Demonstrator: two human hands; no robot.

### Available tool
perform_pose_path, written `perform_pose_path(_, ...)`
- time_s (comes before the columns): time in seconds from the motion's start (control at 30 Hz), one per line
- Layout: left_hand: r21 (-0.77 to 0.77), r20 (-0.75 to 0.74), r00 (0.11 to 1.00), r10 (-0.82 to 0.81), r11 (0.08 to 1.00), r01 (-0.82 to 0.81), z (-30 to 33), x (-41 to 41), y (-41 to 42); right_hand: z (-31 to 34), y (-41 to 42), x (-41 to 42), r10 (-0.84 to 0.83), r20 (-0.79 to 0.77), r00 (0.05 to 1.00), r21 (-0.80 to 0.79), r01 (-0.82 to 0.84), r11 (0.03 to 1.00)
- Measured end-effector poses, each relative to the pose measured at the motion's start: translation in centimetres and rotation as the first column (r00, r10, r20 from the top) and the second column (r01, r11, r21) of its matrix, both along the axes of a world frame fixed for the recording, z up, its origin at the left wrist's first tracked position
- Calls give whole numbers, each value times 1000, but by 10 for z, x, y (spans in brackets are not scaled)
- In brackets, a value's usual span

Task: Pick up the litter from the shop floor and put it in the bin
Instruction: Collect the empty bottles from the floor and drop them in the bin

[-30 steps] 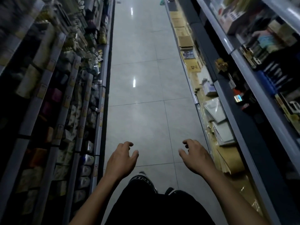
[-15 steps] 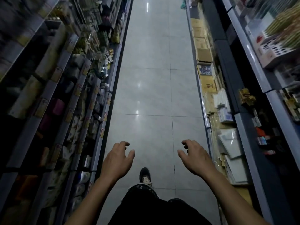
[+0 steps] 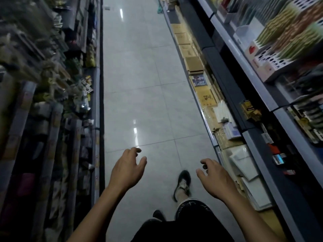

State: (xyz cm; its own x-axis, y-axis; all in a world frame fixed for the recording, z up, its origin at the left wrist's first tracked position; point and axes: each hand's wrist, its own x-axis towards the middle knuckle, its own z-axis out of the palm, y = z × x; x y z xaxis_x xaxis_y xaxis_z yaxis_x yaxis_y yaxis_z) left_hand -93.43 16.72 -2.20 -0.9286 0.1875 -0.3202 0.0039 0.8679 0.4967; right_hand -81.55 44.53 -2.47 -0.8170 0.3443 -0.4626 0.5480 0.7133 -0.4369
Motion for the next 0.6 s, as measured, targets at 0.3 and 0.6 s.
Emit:
perform_pose_path(0.3, -37, -6, 1000, -5, 999, 5, 3, -135, 90, -8, 95, -143, -48, -29, 998, -45, 47, 998)
perform_pose_path(0.6, -50, 12, 987, 159, 986, -159, 5, -225, 121, 5, 145, -307, 148, -72, 986, -43, -152, 987)
